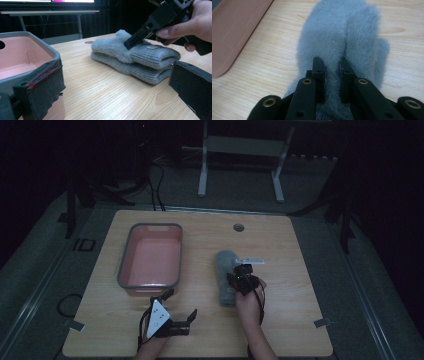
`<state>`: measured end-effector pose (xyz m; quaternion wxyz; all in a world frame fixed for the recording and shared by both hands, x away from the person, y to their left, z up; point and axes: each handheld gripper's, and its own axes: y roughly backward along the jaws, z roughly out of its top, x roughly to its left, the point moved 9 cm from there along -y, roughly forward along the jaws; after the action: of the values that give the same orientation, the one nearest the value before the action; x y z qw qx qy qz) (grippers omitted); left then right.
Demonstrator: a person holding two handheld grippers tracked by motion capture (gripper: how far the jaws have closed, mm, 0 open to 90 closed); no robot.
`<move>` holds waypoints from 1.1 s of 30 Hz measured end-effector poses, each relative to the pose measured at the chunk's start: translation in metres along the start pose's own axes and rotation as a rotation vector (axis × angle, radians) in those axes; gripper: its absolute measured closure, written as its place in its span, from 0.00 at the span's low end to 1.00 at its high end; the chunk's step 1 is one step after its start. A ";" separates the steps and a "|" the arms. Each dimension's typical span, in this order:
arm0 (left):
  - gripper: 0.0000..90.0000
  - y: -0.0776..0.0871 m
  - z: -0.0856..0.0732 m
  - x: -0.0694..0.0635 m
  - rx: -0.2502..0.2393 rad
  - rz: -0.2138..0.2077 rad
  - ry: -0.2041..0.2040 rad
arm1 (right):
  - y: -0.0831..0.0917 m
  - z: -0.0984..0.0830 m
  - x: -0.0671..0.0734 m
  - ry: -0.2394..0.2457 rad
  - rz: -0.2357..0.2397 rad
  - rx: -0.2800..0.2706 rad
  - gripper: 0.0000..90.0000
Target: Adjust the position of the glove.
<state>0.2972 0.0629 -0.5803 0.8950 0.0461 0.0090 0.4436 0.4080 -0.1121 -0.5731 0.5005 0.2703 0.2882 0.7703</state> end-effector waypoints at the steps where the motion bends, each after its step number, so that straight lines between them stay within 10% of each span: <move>1: 0.00 0.000 0.000 0.000 0.000 0.000 0.000 | -0.001 -0.001 0.000 -0.007 0.004 0.000 0.86; 11: 0.00 0.000 0.000 0.000 -0.001 -0.003 0.000 | 0.017 0.012 -0.007 -0.035 0.037 -0.065 0.61; 22: 0.00 0.000 0.000 0.000 0.001 -0.002 0.002 | 0.022 0.018 -0.055 -0.037 0.024 -0.079 0.73; 28: 0.00 0.000 0.000 0.000 0.002 -0.002 0.005 | 0.013 0.019 -0.053 -0.056 0.091 -0.094 0.61; 33: 0.00 0.000 0.000 0.000 -0.001 -0.003 0.004 | 0.003 0.014 -0.046 -0.010 0.096 -0.038 0.83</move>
<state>0.2973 0.0627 -0.5802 0.8958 0.0447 0.0106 0.4421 0.4324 -0.1529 -0.5675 0.4694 0.2780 0.2578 0.7974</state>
